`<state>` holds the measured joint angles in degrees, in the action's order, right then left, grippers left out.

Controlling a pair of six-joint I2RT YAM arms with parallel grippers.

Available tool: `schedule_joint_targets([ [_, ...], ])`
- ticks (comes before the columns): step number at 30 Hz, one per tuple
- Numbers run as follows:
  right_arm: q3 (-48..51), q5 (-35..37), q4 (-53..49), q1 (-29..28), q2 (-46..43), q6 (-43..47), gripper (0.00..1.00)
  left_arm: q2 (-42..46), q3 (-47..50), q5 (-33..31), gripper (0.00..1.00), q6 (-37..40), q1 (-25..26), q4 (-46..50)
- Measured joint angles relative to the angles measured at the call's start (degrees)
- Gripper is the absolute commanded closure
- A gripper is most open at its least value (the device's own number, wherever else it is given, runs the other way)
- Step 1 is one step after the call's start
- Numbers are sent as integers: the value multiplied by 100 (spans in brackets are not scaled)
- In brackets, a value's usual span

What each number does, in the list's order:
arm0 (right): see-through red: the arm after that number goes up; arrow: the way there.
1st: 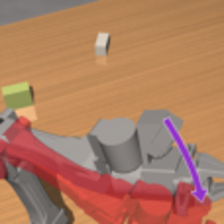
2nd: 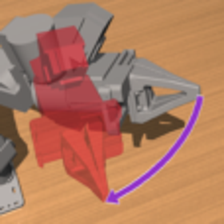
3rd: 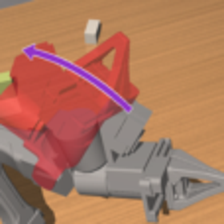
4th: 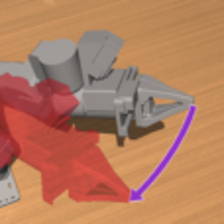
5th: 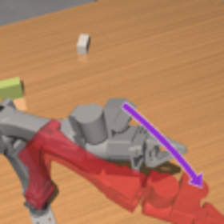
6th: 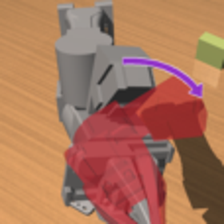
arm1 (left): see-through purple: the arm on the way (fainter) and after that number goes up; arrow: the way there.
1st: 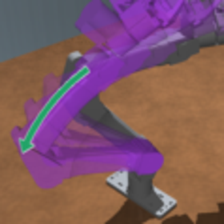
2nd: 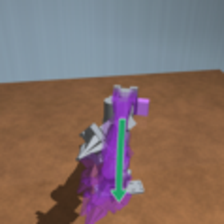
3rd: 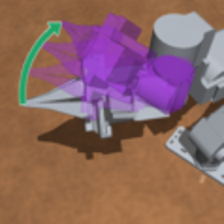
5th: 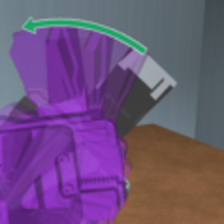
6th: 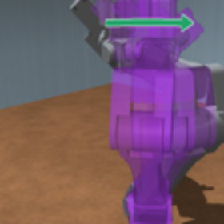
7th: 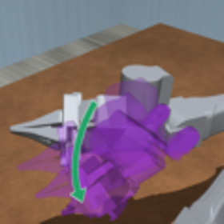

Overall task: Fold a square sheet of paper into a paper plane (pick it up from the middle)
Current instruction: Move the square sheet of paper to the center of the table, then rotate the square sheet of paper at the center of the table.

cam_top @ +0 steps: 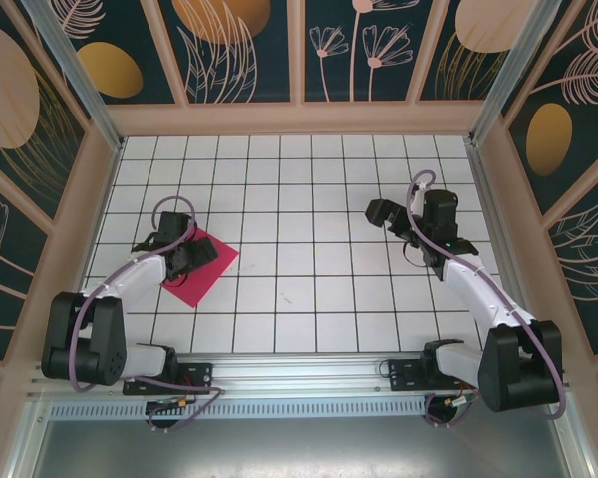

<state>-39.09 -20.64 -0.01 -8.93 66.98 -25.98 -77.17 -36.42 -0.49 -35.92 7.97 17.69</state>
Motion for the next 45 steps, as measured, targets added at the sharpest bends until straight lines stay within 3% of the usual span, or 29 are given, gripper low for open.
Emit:
schedule_joint_targets([
  [10, 55, 46, 15, -179, 122, -258, 1, 234, 605, 520, 19, -767, 579, -570],
  [16, 352, 68, 4, -262, 122, -358, 1, 28, 586, 787, 19, -1532, 1585, -1099],
  [24, 520, 55, -52, -356, 144, -463, 6, -1853, -968, 1023, 19, -2448, 3169, -2017],
  [30, 520, -55, -105, -409, 144, -551, 22, -2708, -2192, 1147, 17, -2798, 3888, -2402],
  [35, 520, -221, -20, -680, 280, -776, 30, -2009, -2256, 483, 16, -2507, 3630, -2020],
  [41, 170, -199, 164, -1858, 1305, -1097, 34, -955, -1386, 195, 12, -1902, 1923, -1683],
  [45, -686, -57, 160, -2887, 2280, -1239, 34, -564, -990, -7, 9, -1547, 1226, -1314],
])
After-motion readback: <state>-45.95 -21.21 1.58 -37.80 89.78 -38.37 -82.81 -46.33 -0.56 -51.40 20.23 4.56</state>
